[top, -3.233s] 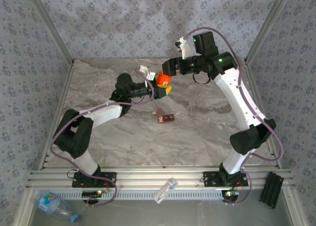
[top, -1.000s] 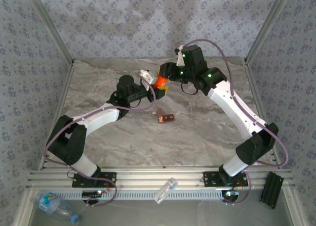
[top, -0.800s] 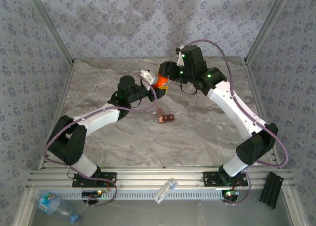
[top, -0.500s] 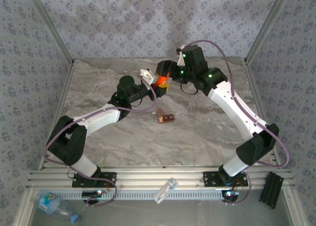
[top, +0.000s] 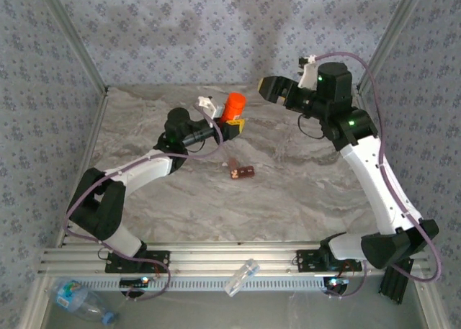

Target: Sort the pills into containers

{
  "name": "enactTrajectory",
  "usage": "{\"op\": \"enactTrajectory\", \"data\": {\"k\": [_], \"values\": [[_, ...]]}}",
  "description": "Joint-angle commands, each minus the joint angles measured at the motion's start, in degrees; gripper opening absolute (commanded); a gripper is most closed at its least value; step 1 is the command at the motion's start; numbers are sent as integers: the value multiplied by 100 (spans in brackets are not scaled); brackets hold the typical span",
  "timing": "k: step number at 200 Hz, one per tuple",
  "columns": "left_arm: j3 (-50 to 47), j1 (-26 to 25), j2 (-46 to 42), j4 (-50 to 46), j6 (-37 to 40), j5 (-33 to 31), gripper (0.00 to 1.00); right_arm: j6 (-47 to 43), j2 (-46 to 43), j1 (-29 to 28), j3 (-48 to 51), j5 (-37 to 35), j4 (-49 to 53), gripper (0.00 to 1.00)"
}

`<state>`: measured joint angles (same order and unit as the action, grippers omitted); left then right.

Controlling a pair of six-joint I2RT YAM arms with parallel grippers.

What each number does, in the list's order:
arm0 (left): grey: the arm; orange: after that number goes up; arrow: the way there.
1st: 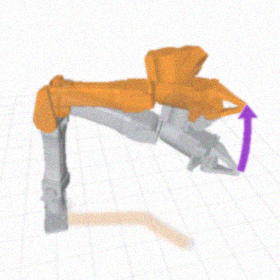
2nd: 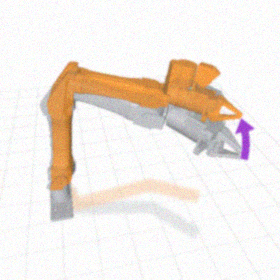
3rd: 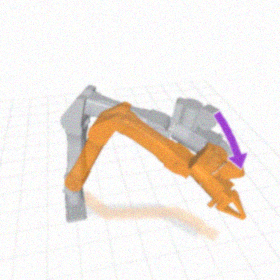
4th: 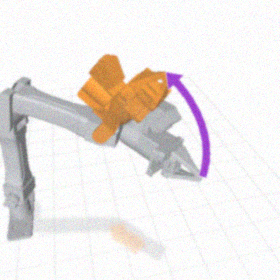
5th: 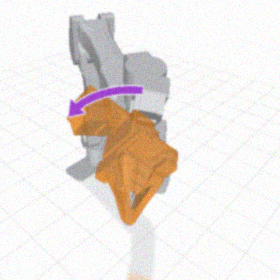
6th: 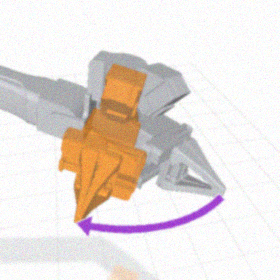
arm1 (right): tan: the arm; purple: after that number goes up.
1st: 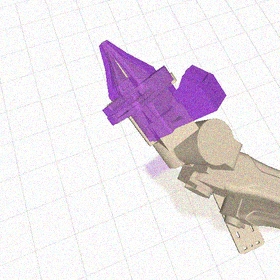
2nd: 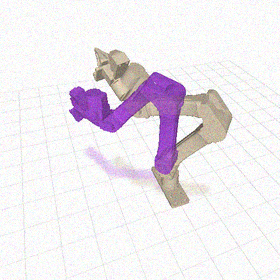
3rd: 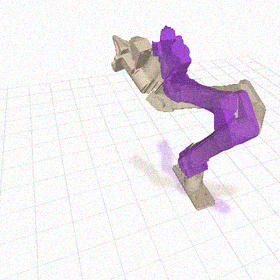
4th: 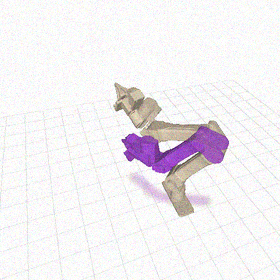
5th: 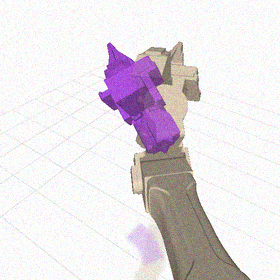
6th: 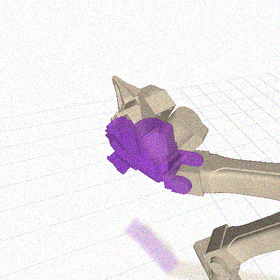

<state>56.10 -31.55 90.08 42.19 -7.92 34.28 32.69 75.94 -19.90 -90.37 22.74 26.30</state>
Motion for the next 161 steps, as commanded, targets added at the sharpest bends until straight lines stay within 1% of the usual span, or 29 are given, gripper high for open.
{"op": "enactTrajectory", "data": {"k": [1, 16, 32, 47, 122, 161], "values": [[333, 99, -104, 163, -359, 813, 0, -1218, 113, 104, 135, 1112, -248, 88], [439, 110, -104, -101, -328, 1104, 0, -1519, 285, 149, 59, 1800, -200, 88], [563, 106, -84, -358, -315, 1392, 0, -1618, 501, 154, -86, 2214, -181, 88], [606, 114, -69, -447, -335, 1511, 0, -1650, 689, 106, -227, 2408, -145, 88], [677, 101, -14, -529, -377, 1664, 0, -1633, 1082, -174, -394, 2413, -99, 85], [684, 102, 16, -529, -386, 1670, 0, -1638, 1151, -217, -429, 2375, -43, 79]]}}
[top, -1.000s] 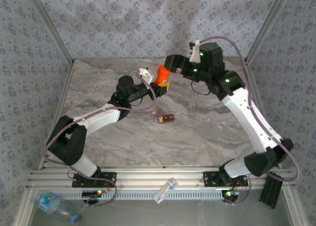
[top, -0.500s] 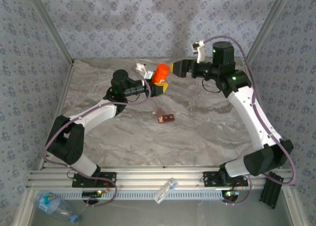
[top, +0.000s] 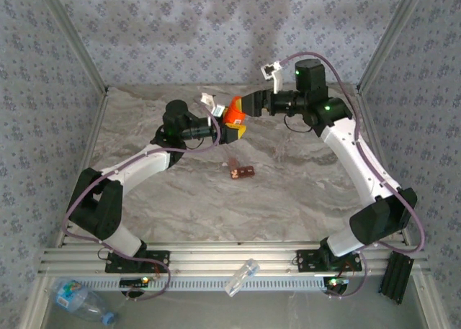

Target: Sort the pills into containers

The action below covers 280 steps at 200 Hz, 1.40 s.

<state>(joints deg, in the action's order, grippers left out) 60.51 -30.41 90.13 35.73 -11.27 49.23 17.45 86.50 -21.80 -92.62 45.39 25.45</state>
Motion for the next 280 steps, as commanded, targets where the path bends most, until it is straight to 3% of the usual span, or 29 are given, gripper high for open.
{"op": "enactTrajectory", "data": {"k": [1, 64, 108, 147, 194, 220, 251, 280], "values": [[246, -14, 8, 114, -51, 175, 0, -113, 95, -26, -200, 111, 40, 78], [268, -48, 40, 110, -60, 174, 0, -111, 161, -71, -223, 89, 116, 68], [316, -55, 69, 93, -56, 171, 0, -120, 180, -129, -195, 70, 144, 52], [306, -71, 23, 67, 29, -28, 0, 144, 140, -241, -78, -389, 136, 39], [102, -199, -179, 229, 327, -974, 0, 1007, 138, -833, 356, -1768, -141, 38], [159, -378, -251, -140, 764, -1289, 0, 1681, 236, -1108, 350, -2519, -89, 39], [45, -661, -314, -210, 1218, -2126, 0, 2318, 295, -1327, 411, -3025, -275, 39], [-22, -694, -276, -34, 1184, -2441, 0, 2428, 285, -1398, 381, -3236, -323, 42]]}}
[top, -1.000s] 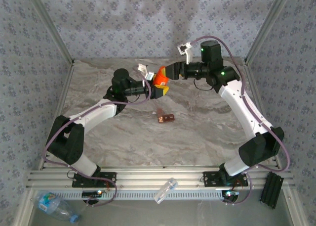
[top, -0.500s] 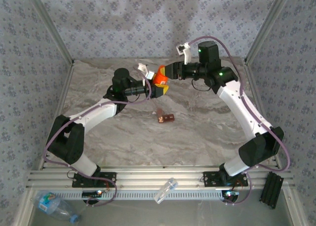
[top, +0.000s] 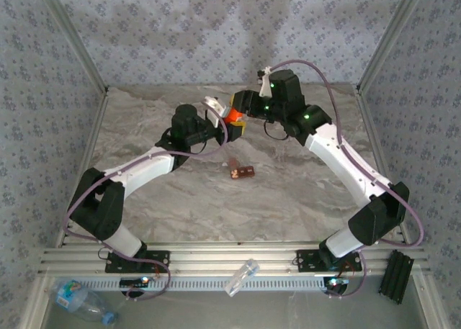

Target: Sort the pills into containers

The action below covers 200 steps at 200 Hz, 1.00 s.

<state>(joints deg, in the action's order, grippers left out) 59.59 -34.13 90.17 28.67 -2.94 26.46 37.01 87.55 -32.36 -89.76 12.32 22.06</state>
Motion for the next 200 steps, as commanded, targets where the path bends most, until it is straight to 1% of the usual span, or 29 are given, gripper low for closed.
{"op": "enactTrajectory", "data": {"k": [1, 17, 39, 54, 61, 77, 91, 123, 135, 140, 159, 176, 200], "values": [[61, -322, -281, 674, 354, -174, 0, 473, 178, -342, 96, 74, 17, 42], [67, -314, -269, 702, 322, -244, 0, 443, 65, -258, 89, 156, 62, 53], [95, -259, -247, 690, 235, -232, 0, 386, -290, 43, 257, 363, -146, 73], [114, -200, -255, 684, 158, -153, 0, 442, -658, 285, 524, 362, -506, 82], [122, -172, -259, 685, 96, -111, 0, 465, -809, 362, 631, 419, -633, 84], [155, -105, -238, 711, -17, 34, 0, 397, -1085, 537, 753, 476, -753, 87], [202, -43, -247, 686, -104, 219, 0, 322, -1228, 711, 782, 709, -740, 88], [450, 159, -239, 459, -288, 837, 0, 10, -1196, 1340, 691, 1297, -782, 88], [550, 234, -209, 401, -372, 1130, 0, -45, -1061, 1542, 554, 1690, -822, 87], [594, 262, -195, 368, -413, 1259, 0, -345, -970, 1617, 460, 1874, -822, 87], [773, 350, -155, 174, -460, 1662, 0, -917, -530, 1779, -167, 2734, -531, 86], [858, 388, -155, -20, -419, 1925, 0, -1443, -232, 1799, -553, 3303, -275, 85], [990, 421, -125, -276, -409, 2252, 0, -1641, 23, 1734, -861, 3792, -181, 84]]}}
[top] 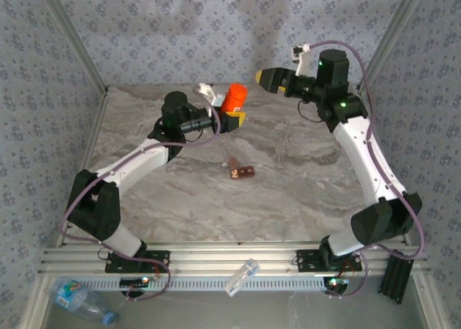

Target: Sort the pills into containers

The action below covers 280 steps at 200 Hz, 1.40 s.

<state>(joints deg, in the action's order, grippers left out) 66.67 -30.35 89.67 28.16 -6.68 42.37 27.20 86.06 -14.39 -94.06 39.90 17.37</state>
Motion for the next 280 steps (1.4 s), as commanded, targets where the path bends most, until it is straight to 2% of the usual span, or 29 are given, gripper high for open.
{"op": "enactTrajectory", "data": {"k": [1, 37, 159, 181, 215, 234, 259, 280], "values": [[288, 45, -78, -234, -31, 673, 0, -675, 177, -63, -452, 1035, 309, 84], [397, 46, -16, -343, -33, 828, 0, -1242, 418, -324, -988, 935, 1120, 84], [575, 46, 165, -394, -18, 889, 0, -1548, 620, -655, -984, 837, 1523, 77], [583, 46, 165, -400, -18, 894, 0, -1543, 637, -666, -952, 842, 1509, 71], [575, 46, 151, -395, -11, 868, 0, -1481, 615, -672, -851, 880, 1432, 51], [579, 43, 139, -365, -17, 772, 0, -1352, 554, -724, -687, 783, 1286, 46], [571, 16, 106, -363, 65, 459, 0, -879, 522, -922, -384, 249, 1101, 43], [564, -52, 65, -499, 302, 72, 0, -631, 560, -1250, -300, -562, 1264, 43]]}}
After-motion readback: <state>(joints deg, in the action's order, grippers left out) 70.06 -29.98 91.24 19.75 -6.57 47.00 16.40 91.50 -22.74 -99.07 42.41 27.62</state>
